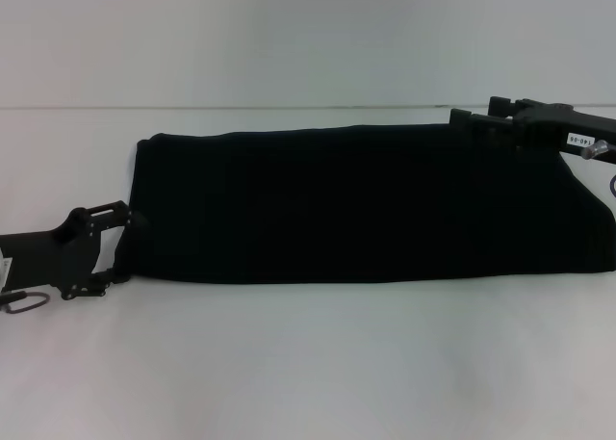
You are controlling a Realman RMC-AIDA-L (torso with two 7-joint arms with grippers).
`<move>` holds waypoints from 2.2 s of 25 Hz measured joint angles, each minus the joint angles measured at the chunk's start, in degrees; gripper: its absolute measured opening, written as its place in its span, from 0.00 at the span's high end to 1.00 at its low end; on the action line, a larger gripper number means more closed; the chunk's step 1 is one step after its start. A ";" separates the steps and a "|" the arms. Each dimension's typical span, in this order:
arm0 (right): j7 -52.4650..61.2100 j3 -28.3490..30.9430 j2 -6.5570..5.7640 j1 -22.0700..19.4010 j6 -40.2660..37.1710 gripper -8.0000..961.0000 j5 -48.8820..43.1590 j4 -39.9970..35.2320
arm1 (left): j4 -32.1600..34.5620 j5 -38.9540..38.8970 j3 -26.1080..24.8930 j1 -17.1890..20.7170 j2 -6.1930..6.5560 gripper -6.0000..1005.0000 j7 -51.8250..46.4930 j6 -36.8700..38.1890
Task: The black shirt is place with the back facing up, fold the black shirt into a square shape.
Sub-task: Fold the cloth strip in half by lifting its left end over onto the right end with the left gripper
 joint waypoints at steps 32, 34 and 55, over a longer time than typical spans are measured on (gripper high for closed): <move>0.12 0.00 -0.15 0.03 -0.07 0.03 0.59 -0.06 | -0.35 1.61 -0.13 -0.11 0.19 0.13 1.35 4.52; 0.16 0.00 -0.16 0.02 -0.07 0.03 0.61 -0.07 | -0.48 1.60 -0.13 -0.06 0.14 0.13 1.32 4.57; 0.50 0.00 -0.09 0.01 -0.09 0.03 0.68 -0.59 | -1.29 1.36 -0.75 -0.43 0.41 0.14 2.02 -0.20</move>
